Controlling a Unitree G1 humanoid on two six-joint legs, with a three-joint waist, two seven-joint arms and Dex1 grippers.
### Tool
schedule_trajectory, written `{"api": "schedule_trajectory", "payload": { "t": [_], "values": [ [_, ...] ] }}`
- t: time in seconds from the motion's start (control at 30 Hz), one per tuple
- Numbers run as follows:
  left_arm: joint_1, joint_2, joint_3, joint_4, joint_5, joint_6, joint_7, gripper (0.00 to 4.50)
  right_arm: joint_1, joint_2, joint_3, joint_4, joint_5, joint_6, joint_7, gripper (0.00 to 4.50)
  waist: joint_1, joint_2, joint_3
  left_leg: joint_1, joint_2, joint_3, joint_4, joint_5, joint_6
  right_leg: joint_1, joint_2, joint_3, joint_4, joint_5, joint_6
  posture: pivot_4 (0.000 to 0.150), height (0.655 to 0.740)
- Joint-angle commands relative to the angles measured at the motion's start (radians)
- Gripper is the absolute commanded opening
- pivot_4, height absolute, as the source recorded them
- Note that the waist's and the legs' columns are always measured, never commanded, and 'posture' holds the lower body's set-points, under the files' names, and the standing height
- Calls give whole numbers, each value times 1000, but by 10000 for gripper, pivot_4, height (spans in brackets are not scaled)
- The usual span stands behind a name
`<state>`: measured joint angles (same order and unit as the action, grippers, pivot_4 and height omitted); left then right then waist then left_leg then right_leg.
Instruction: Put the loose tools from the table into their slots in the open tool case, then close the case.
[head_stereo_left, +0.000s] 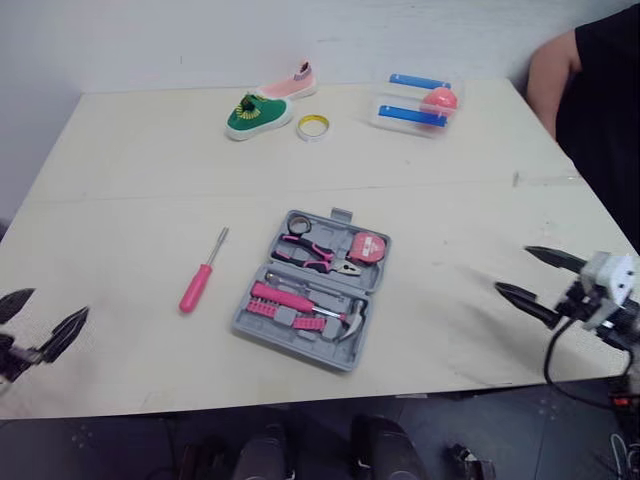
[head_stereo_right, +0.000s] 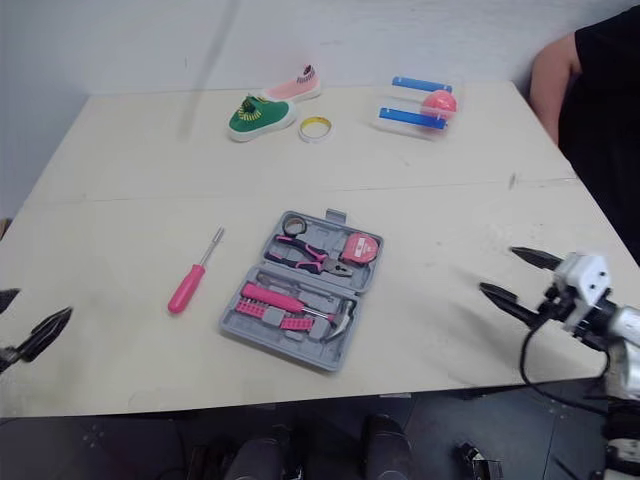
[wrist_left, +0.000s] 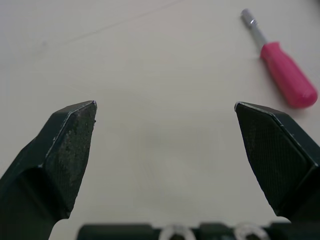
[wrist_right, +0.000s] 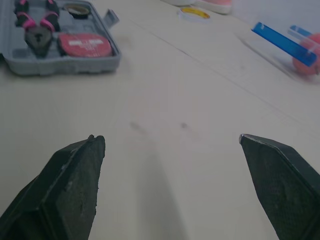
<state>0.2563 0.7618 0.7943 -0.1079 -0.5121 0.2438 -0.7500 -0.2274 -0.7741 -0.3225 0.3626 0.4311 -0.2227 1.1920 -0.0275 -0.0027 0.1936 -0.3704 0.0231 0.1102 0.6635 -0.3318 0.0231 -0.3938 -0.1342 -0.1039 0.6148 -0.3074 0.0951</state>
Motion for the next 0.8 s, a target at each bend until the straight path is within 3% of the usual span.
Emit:
{"api": "schedule_trajectory", "payload": {
  "t": [0.03,0.13,0.23,0.37,0.57,0.8],
  "values": [
    [-64,46,-48,-41,-23,62,11,45000,-16,17,3,-142,58,71,-29,44717,0,0,0,0,0,0,0,0,1,0,0,0,0,0,0,1500,7400],
    [-117,72,-114,-62,-20,117,4,45000,-11,41,11,-207,86,104,-25,44717,-3,1,0,-1,-2,-4,-1,1,2,4,-1,-4,0,0,1,1500,7400],
    [-166,97,-194,-66,-11,191,1,45000,-4,61,10,-250,95,128,-45,44717,-2,2,2,0,-6,-21,-1,4,4,17,-5,-26,-5,1,1,1500,7400],
    [-237,114,-295,-77,7,291,41,45000,27,68,21,-283,108,117,-1,44717,14,2,2,0,-6,-19,0,4,4,16,-6,-26,-4,1,1,1500,7400],
    [-323,44,-416,-158,-25,458,135,45000,59,101,32,-372,161,129,32,44717,26,2,3,1,-6,-18,0,4,4,16,-6,-24,-3,1,2,1500,7400],
    [-439,-49,-536,-158,61,570,296,45000,79,122,73,-513,197,195,19,44717,27,2,3,1,-5,-18,0,6,1,16,-4,-24,-2,1,2,1500,7400]
  ]
}}
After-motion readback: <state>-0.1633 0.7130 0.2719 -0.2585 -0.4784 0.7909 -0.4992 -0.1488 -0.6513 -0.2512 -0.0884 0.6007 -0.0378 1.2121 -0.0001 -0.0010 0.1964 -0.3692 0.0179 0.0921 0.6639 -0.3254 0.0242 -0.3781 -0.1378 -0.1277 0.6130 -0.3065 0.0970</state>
